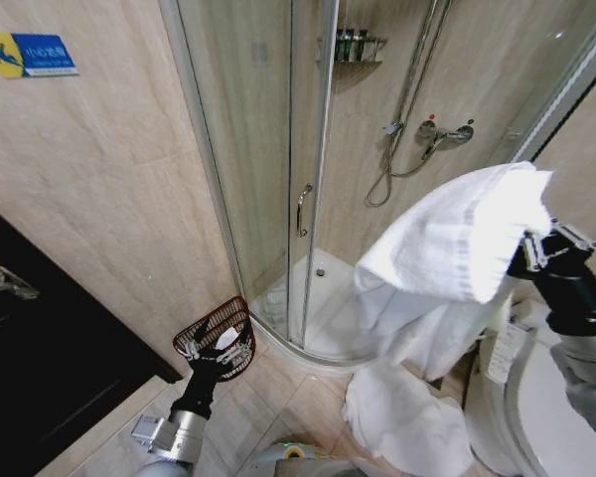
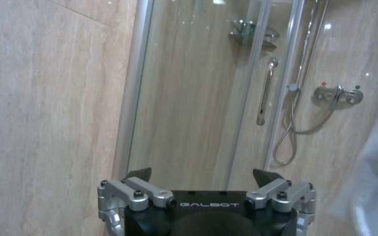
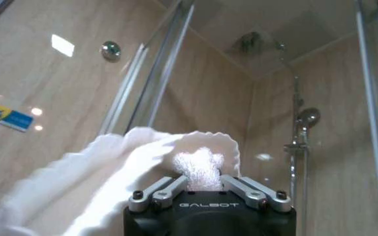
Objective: Discard the used towel into the hamper.
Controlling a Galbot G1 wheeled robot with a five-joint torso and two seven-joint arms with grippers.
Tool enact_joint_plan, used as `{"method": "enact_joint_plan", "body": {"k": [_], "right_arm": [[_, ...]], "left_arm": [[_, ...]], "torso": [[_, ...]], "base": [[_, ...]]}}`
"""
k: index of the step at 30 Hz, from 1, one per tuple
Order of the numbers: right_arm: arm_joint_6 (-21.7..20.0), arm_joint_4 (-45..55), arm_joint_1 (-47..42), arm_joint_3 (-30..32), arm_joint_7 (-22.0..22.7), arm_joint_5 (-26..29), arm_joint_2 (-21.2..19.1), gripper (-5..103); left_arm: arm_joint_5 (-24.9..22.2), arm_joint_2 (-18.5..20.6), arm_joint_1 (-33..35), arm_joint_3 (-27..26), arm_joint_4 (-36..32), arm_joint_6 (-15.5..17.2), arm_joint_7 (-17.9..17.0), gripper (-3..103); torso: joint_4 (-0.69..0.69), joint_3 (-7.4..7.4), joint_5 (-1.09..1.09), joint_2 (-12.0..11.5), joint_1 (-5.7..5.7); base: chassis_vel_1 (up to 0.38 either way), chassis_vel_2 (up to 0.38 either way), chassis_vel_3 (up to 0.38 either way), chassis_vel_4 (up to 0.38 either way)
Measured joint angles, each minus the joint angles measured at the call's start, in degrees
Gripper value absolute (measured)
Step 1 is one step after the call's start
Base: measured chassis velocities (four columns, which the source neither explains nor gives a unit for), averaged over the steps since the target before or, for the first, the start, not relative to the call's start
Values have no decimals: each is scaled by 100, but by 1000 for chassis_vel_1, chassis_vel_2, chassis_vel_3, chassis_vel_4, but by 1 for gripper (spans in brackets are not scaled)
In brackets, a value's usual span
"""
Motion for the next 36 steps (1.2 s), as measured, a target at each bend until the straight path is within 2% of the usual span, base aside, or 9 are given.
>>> {"method": "enact_joint_plan", "body": {"k": [7, 28, 36], "right_arm": [[-3, 0, 17, -69, 218, 60, 7, 4], [39, -12, -42, -110, 195, 89, 100, 4], [-63, -13, -59, -6, 182, 92, 93, 4]], "left_arm": [[0, 0, 0, 0, 0, 0, 0, 100], [0, 0, 0, 0, 0, 0, 0, 100], [0, 0, 0, 0, 0, 0, 0, 100]], "torso": [[0, 0, 0, 0, 0], [0, 0, 0, 0, 0], [0, 0, 0, 0, 0]], "base": [[0, 0, 0, 0], [0, 0, 0, 0], [0, 0, 0, 0]]}}
